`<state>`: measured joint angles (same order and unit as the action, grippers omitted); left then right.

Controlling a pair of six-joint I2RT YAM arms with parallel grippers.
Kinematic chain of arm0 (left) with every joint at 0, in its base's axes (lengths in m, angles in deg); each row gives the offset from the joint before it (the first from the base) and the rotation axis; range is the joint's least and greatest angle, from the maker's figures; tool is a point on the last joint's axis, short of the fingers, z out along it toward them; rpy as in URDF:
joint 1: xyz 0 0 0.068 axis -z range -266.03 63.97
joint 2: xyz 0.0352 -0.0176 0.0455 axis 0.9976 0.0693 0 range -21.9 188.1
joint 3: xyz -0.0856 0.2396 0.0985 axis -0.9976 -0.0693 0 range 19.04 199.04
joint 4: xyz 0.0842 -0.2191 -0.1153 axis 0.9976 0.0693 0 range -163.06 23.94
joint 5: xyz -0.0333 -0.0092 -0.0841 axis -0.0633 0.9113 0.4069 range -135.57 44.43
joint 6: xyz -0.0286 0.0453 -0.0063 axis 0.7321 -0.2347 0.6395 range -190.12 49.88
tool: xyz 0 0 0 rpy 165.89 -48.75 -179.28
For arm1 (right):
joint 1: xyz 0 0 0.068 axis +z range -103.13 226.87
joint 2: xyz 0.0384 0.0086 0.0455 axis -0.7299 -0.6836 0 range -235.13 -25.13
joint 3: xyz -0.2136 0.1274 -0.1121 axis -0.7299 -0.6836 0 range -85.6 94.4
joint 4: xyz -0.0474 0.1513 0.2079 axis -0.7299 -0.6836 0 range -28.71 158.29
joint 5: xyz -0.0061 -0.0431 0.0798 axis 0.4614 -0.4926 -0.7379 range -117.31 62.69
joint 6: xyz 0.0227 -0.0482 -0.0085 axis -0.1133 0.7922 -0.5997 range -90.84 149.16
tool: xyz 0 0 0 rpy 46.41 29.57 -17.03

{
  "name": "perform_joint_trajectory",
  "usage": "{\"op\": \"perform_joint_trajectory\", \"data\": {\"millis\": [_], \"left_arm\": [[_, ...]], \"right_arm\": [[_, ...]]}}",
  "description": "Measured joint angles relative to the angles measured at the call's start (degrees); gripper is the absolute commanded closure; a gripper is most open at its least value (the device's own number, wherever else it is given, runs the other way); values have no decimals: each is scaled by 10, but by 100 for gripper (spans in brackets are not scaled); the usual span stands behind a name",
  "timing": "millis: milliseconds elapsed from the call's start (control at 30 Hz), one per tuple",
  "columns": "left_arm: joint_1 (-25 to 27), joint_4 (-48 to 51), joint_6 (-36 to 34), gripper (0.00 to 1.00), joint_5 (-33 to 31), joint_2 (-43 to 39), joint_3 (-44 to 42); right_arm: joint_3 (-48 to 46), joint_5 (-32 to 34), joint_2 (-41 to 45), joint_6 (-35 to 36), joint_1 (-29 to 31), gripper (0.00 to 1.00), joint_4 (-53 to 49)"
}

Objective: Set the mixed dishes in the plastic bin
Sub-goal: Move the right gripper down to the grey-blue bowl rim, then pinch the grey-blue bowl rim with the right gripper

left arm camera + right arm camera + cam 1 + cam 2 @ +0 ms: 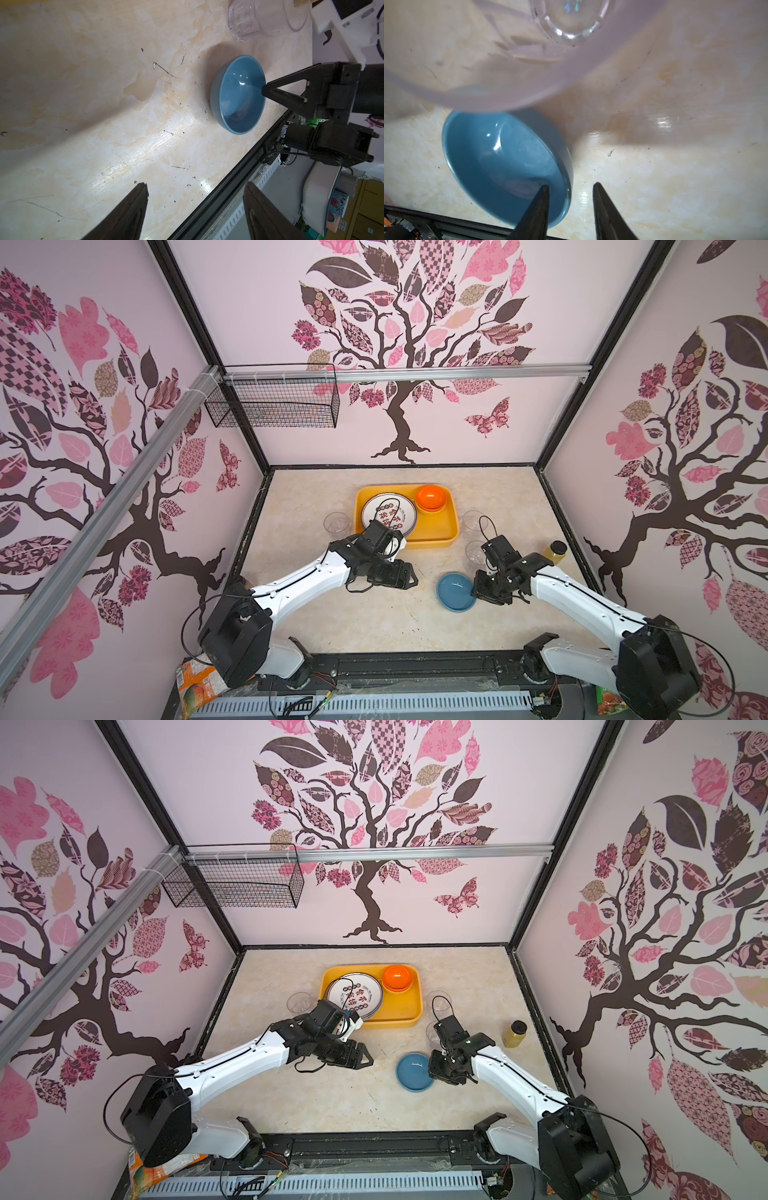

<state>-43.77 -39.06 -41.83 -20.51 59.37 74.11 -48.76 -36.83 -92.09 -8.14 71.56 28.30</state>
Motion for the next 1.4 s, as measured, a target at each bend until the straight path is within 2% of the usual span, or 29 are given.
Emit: {"op": "perform_joint_trajectory", "data": {"millis": [300,833,1400], "left_arm": [[1,0,0,25,-1,0,0],[1,0,1,25,-4,0,0],[1,2,2,26,-21,-1,0]], "right_arm": [[-6,0,-17,-5,3,70,36],[-10,-2,-29,-13,8,85,43],[-1,19,-31,-2,27,92,9]]}}
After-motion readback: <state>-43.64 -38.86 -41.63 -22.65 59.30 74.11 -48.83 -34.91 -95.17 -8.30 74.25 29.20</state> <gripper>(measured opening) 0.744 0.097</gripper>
